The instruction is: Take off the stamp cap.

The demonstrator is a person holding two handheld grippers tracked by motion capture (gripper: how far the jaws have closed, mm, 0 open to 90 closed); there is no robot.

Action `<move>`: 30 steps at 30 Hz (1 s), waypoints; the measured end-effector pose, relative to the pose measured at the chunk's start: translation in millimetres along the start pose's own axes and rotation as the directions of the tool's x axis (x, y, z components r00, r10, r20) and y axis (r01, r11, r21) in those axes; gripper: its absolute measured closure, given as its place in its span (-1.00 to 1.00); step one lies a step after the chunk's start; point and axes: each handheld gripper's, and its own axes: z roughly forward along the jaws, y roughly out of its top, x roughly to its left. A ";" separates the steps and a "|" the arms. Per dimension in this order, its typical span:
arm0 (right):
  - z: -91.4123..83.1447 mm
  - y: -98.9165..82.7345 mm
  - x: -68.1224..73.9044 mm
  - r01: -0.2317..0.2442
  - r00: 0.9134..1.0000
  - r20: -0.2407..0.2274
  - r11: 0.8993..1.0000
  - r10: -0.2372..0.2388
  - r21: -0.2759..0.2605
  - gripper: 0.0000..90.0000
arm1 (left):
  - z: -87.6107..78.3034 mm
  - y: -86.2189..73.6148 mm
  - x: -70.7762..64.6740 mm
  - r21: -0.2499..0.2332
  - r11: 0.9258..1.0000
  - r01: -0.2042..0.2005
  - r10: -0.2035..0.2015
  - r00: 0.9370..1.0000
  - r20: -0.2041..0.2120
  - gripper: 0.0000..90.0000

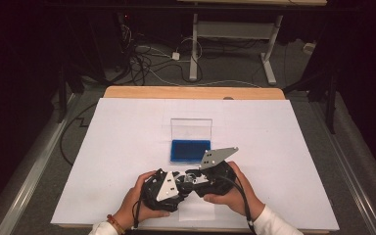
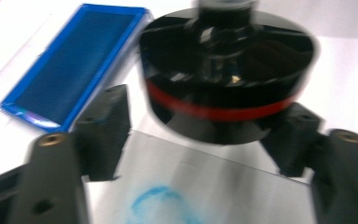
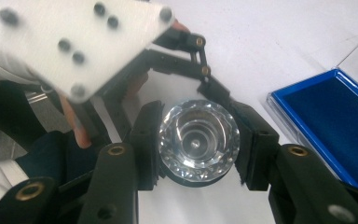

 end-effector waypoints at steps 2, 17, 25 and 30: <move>0.8 -0.3 0.0 -0.004 1.000 0.002 1.000 0.004 0.002 0.28 | -0.2 -0.2 0.2 -0.019 1.000 0.015 -0.014 0.999 0.029 -0.25; 6.4 -2.0 1.2 -0.009 1.000 0.016 1.000 0.009 -0.006 0.28 | -0.5 -2.0 5.7 -0.054 0.991 0.120 -0.114 0.988 0.099 -0.22; 7.0 -2.8 0.2 -0.027 1.000 0.014 1.000 0.027 -0.005 0.28 | 0.8 -0.6 3.4 -0.033 0.995 0.099 -0.096 0.992 0.085 -0.21; 8.4 -3.2 0.5 -0.026 1.000 0.016 1.000 0.026 0.002 0.28 | 0.7 2.0 2.6 0.001 0.997 0.073 -0.073 0.995 0.068 -0.19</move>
